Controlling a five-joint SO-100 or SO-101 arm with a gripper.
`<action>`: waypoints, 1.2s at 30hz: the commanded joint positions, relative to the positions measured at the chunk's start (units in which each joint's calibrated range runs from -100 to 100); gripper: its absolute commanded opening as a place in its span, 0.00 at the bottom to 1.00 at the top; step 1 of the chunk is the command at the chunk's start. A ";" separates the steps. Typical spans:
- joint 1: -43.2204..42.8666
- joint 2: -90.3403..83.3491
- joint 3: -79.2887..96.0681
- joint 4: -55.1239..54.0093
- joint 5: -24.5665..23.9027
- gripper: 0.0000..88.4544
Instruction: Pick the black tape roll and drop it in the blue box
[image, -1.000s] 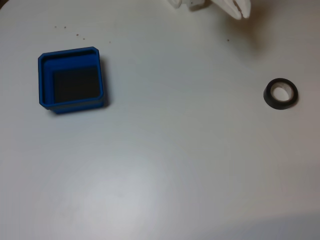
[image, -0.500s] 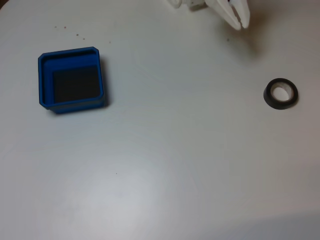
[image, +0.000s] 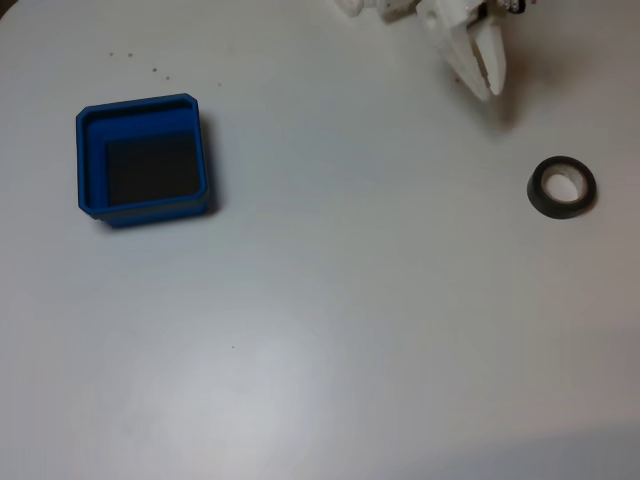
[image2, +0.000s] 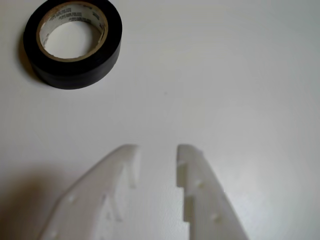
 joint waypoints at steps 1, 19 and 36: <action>-0.33 10.15 -11.16 0.31 -0.10 0.02; -0.43 44.85 -50.88 18.21 0.07 0.02; -4.73 64.24 -80.71 44.37 -0.10 0.02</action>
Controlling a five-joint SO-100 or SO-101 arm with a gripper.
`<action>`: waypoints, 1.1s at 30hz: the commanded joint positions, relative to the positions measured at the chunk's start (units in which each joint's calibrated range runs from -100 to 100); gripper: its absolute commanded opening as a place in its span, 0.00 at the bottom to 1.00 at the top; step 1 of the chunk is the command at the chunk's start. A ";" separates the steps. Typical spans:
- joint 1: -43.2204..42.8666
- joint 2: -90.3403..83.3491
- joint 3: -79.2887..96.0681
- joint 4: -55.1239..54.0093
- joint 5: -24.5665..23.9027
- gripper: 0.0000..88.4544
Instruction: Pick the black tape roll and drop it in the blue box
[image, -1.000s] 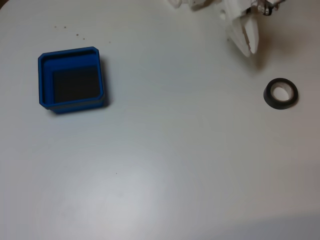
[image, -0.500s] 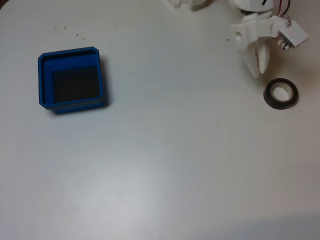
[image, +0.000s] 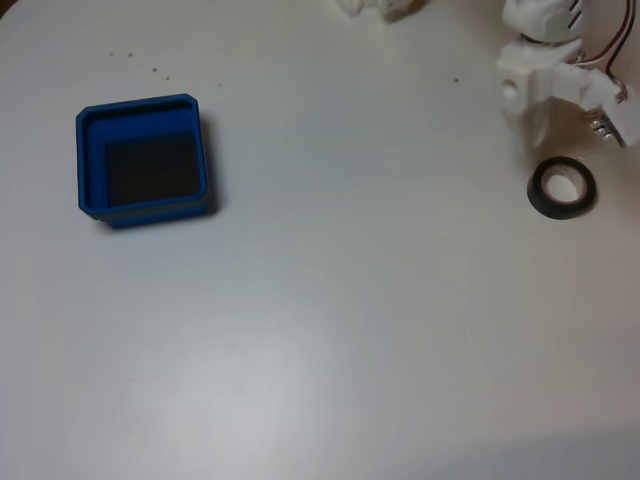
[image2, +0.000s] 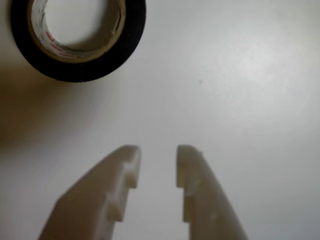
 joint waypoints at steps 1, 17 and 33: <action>-1.46 0.48 -4.11 0.53 -0.35 0.02; -2.53 0.90 -3.49 -0.05 -0.18 0.02; -2.14 5.92 -4.02 -1.29 -0.53 0.03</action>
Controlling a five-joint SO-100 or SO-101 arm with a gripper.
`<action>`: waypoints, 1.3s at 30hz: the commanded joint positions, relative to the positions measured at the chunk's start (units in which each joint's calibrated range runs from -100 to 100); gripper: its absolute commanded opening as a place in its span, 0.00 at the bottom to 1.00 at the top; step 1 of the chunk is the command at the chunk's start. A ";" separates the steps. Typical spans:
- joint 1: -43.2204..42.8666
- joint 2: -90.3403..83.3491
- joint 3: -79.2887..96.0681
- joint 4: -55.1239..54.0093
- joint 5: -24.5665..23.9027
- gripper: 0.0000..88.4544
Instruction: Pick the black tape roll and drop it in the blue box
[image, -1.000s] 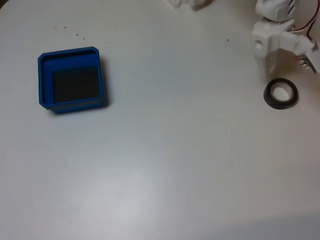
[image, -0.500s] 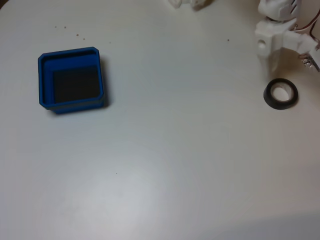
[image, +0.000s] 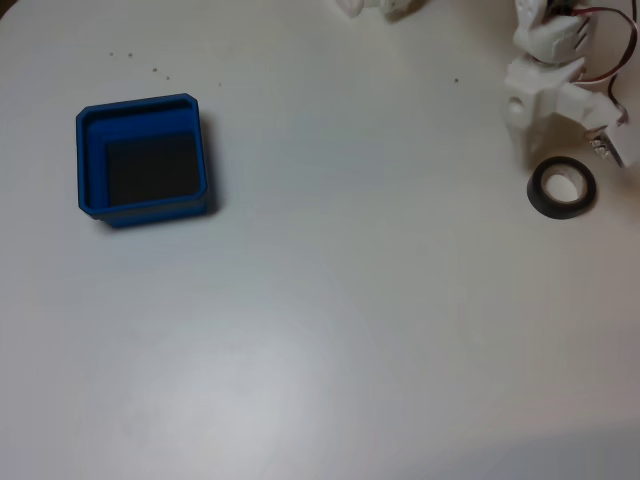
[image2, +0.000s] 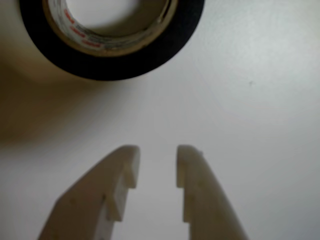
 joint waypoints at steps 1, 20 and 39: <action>0.43 -0.69 -3.67 -2.11 -0.19 0.03; 0.63 3.24 -3.76 -13.66 -0.11 0.19; 3.17 8.51 -3.67 -20.26 -0.19 0.19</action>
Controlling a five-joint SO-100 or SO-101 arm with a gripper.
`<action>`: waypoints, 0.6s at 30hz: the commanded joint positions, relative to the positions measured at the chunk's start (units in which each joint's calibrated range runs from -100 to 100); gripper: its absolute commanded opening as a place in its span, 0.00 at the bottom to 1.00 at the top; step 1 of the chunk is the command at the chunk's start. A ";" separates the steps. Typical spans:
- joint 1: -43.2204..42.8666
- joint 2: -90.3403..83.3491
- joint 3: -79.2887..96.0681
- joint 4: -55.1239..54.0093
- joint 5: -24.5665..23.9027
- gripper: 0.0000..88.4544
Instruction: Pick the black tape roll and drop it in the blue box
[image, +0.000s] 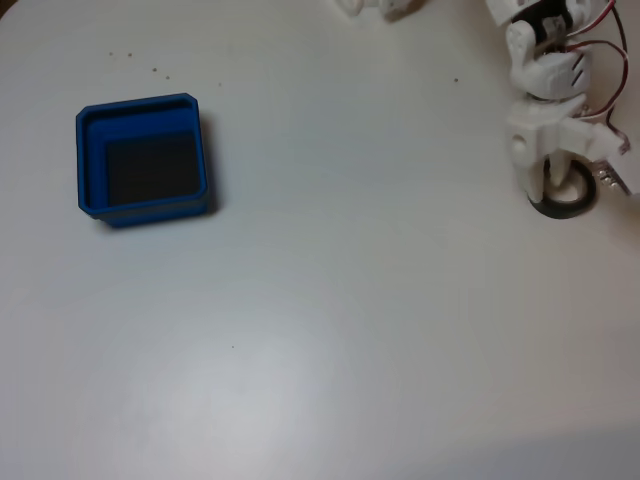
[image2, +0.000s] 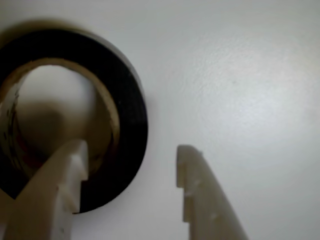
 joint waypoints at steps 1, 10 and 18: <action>1.58 0.12 -3.67 -1.30 -0.11 0.19; 2.16 0.87 -3.31 -1.38 -0.19 0.19; 1.97 4.72 -3.40 -1.38 0.16 0.19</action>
